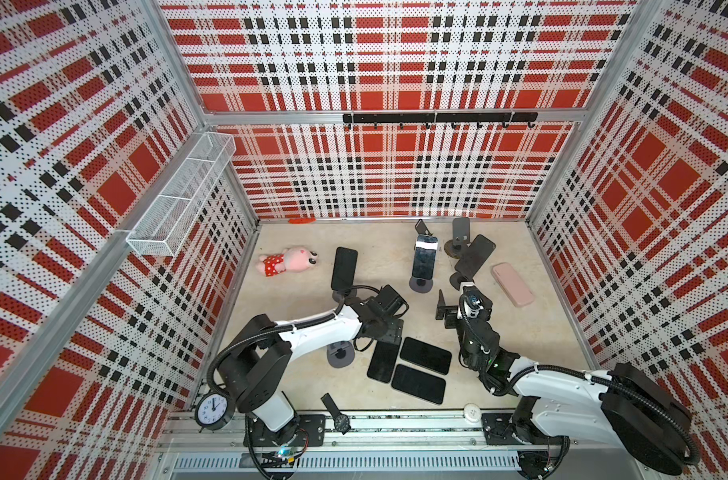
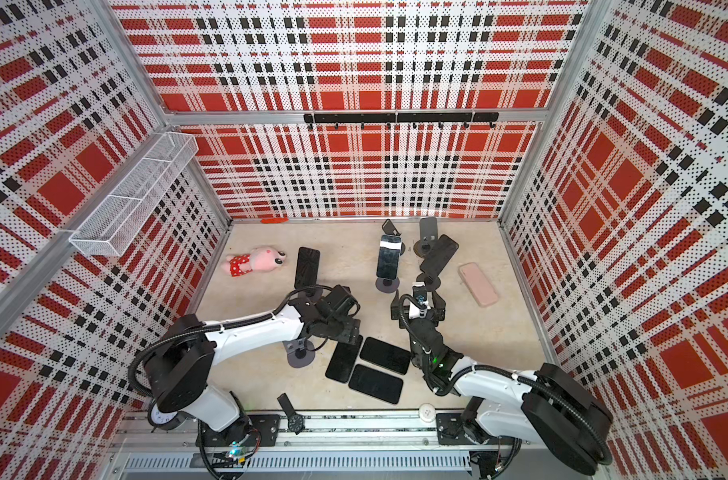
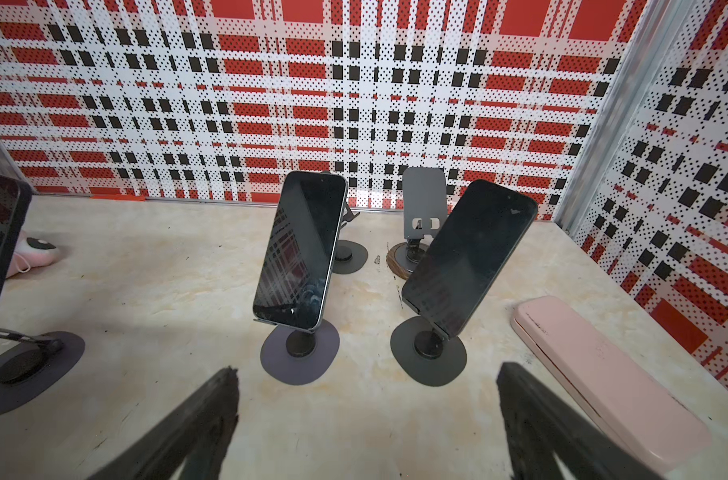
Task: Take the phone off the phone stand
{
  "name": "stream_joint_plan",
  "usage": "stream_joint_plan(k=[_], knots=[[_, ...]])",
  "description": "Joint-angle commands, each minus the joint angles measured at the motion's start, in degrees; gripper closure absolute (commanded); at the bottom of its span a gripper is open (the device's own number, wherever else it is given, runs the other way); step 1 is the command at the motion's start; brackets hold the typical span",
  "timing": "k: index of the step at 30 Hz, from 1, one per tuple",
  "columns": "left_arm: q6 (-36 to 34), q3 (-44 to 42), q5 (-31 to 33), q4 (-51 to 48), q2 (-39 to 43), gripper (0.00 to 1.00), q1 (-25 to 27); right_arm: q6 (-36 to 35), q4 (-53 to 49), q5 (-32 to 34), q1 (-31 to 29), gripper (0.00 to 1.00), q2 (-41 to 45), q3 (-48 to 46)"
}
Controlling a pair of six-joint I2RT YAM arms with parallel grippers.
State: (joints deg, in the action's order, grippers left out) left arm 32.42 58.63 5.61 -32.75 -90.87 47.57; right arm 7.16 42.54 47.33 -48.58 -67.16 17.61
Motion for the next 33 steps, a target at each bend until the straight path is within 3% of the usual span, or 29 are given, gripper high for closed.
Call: stream_joint_plan(k=[1, 6, 12, 16, 21, 25, 27, 30, 33], knots=[[-1.86, 4.22, 3.87, -1.44, 5.95, 0.18, -2.26, 2.27, -2.74, -0.59, 0.24, 0.00, -2.51, 2.60], [-4.63, 4.53, 8.55, 3.07, 15.33, 0.12, -8.25, 7.58, -6.96, -3.72, 0.24, 0.00, -4.72, 5.61], [-4.85, -5.90, -2.87, 23.75, 23.51, 0.02, -23.42, 15.04, -12.57, -3.51, 1.27, 0.00, -6.80, 9.53], [-5.01, -12.75, -3.59, 33.45, 26.44, 0.02, -29.95, 15.17, -18.46, -7.38, 2.18, 0.00, -7.87, 14.55], [-8.72, -18.50, -4.98, 36.74, 25.11, 0.02, -38.12, 15.22, -25.55, -9.70, 4.15, 0.00, -7.14, 20.73], [-9.27, -24.10, -1.76, 43.44, 24.60, 0.02, -41.73, 17.68, -35.55, -15.71, 9.48, 0.00, -6.76, 27.15], [-10.92, -27.76, 3.23, 48.87, 24.44, 0.02, -41.18, 18.35, -39.11, -14.66, 12.57, 0.00, -7.00, 29.75], [-13.03, -31.99, 4.45, 56.03, 23.93, 0.02, -41.06, 18.37, -45.10, -16.27, 17.02, 0.00, -8.37, 34.72], [-15.26, -34.58, 6.37, 59.65, 23.93, 0.02, -41.16, 24.05, -54.95, -18.63, 22.85, 0.00, -11.31, 41.30]])
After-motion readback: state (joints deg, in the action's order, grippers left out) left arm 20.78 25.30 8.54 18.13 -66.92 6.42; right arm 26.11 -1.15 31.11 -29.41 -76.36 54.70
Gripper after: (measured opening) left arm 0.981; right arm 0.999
